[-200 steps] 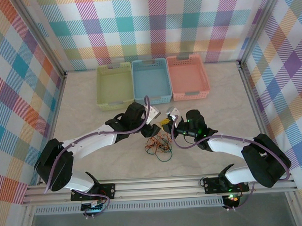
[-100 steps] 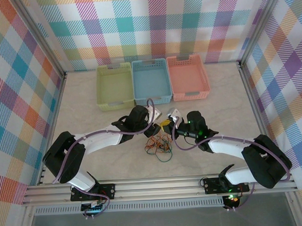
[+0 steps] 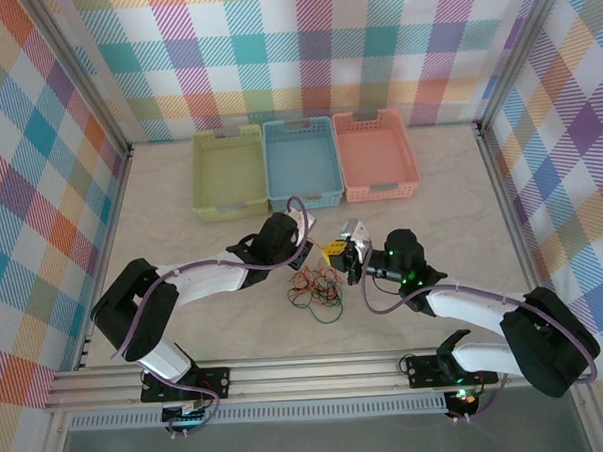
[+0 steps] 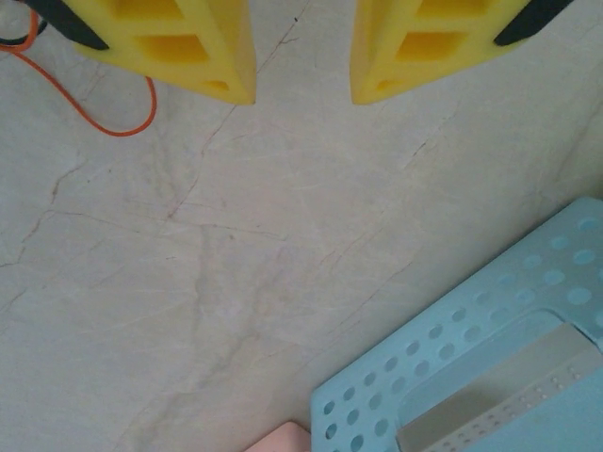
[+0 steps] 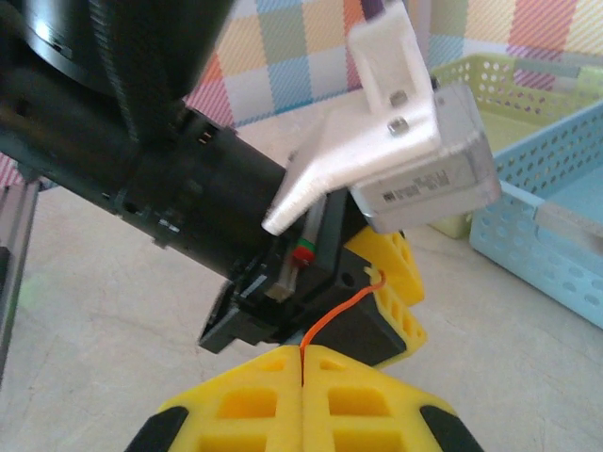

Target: Untangle the cables

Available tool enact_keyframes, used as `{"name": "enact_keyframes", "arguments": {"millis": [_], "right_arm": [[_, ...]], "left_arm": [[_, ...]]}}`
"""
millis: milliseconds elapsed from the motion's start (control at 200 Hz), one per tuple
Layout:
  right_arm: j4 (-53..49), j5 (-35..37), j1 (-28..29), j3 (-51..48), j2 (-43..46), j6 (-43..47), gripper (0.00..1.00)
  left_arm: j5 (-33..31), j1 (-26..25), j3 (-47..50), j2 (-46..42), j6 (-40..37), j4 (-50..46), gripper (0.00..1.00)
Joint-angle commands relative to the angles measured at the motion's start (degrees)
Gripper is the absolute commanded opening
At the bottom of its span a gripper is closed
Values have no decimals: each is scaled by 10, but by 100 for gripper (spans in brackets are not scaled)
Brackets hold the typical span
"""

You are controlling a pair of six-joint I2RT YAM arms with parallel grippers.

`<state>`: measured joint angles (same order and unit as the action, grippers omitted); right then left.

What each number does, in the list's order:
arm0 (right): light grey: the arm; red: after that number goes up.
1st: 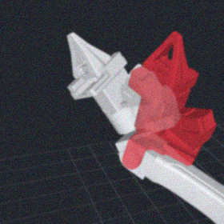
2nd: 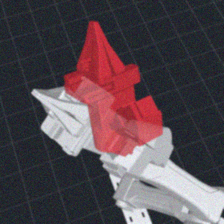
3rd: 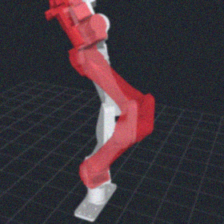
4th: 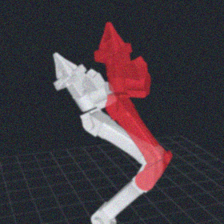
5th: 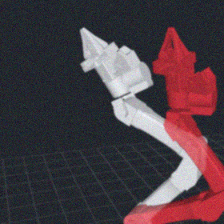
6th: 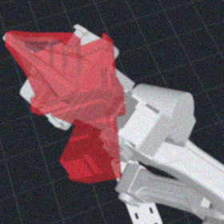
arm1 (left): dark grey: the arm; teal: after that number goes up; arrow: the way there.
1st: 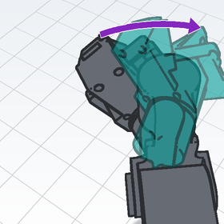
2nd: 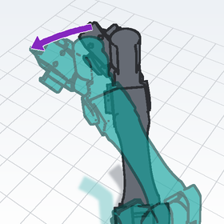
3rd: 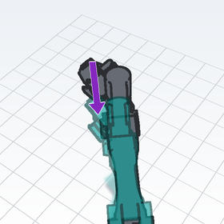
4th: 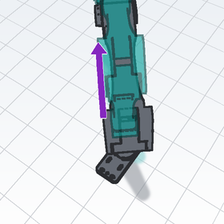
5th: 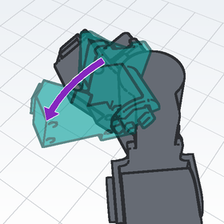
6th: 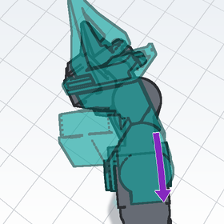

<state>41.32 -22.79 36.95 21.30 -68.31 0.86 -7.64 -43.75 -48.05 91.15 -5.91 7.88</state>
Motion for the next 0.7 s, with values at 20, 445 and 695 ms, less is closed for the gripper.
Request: {"name": "enact_keyframes", "arguments": {"millis": [20,445,695], "right_arm": [[39,-24,4,-18,34,11,0],[27,109,4,-72,167,19,0],[17,216,4,-102,238,17,0]], "left_arm": [[-35,-6,-3,7,19,3,33],[-62,-3,9,5,29,18,31],[-69,-1,13,2,35,16,30]]}}
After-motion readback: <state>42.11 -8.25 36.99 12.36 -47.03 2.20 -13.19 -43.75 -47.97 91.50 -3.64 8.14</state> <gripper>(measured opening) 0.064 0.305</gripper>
